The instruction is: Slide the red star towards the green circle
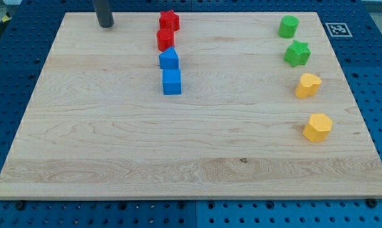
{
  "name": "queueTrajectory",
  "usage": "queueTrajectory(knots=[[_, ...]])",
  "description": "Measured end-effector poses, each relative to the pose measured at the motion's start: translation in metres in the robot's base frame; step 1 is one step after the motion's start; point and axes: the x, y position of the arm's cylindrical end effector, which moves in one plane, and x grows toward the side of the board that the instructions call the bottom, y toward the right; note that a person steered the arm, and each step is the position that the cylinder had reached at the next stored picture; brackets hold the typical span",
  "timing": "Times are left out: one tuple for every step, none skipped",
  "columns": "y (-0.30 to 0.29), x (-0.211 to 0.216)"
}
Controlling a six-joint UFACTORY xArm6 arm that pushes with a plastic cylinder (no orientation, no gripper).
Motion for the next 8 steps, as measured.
queueTrajectory(knots=[[0.0,0.0],[0.013,0.0],[0.057,-0.006],[0.105,-0.016],[0.133,-0.015],[0.119,-0.008],[0.113,0.011],[0.136,0.012]])
